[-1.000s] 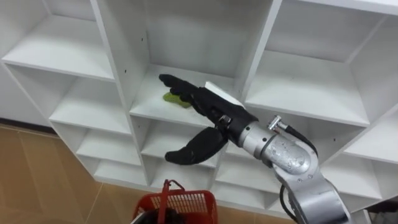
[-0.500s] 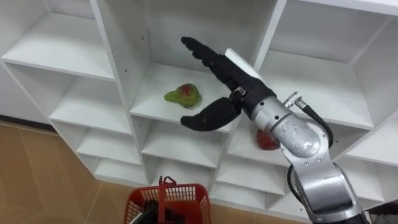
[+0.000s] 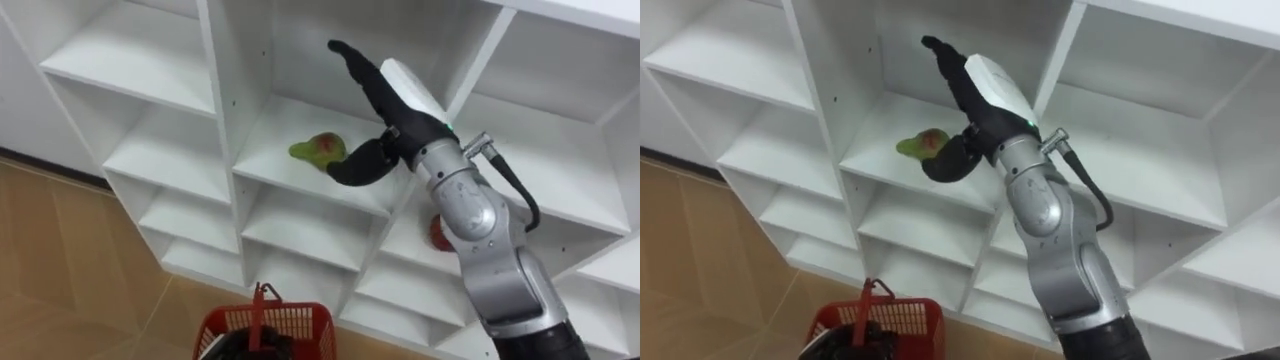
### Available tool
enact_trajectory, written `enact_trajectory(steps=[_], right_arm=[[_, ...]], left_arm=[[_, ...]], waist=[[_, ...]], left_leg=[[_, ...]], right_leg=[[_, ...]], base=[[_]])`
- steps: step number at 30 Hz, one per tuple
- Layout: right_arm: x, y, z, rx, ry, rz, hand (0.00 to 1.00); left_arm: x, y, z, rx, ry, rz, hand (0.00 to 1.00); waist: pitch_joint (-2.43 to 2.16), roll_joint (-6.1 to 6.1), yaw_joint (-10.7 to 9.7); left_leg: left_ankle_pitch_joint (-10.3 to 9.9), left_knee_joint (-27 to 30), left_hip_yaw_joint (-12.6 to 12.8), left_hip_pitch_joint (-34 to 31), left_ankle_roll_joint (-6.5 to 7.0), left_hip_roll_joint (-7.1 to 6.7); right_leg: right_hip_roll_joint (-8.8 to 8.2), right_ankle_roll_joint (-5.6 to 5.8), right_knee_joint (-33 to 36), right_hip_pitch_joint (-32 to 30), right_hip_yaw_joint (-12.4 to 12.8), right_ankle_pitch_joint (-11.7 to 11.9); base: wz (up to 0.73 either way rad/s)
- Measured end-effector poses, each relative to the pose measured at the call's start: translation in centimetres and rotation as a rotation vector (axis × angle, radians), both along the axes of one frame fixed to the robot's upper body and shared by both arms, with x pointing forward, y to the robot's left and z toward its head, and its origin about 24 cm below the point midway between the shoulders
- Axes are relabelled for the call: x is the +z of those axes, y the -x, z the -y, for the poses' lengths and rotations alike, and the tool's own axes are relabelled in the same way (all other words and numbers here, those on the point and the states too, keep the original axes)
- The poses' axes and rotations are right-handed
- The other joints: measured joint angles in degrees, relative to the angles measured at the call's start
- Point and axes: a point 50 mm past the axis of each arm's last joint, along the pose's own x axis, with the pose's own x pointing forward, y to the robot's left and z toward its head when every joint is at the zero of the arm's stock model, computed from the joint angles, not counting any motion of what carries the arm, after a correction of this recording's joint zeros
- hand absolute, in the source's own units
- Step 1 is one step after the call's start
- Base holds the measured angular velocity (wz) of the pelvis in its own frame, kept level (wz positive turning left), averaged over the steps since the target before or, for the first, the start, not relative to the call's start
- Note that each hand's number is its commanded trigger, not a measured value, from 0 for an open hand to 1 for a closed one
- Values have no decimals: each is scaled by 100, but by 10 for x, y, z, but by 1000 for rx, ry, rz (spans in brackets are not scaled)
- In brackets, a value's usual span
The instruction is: Collect fruits from the closet
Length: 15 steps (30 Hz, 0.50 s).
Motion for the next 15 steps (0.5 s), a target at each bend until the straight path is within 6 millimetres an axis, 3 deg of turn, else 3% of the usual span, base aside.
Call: enact_trajectory(steps=[4, 7, 10, 15], right_arm=[[-14, -8, 4, -43, 101, -32, 0], [-15, -18, 5, -65, 146, -35, 0], [-11, -25, 4, -78, 153, -27, 0], [-2, -35, -4, -64, 176, 12, 0]], left_arm=[[1, -5, -1, -11, 2, 13, 100], [2, -7, -2, -21, 12, 21, 100], [3, -9, -3, -27, 13, 28, 100], [6, -11, -7, -41, 11, 42, 100]], waist=[[44, -75, 149], [40, -130, 221], [27, -193, 279], [48, -288, 376]], left_leg=[[10, 8, -82, -69, -4, -8], [16, 32, -133, -137, -3, -11], [26, 60, -235, -205, 0, -22], [36, 59, -295, -234, 1, -26]], right_leg=[[-4, 0, -1, -38, -50, 0], [-11, 0, -1, -71, -108, 0], [-22, 0, 0, -111, -162, 0], [-28, 2, -9, -122, -182, -2]], base=[[8], [9], [16], [6]])
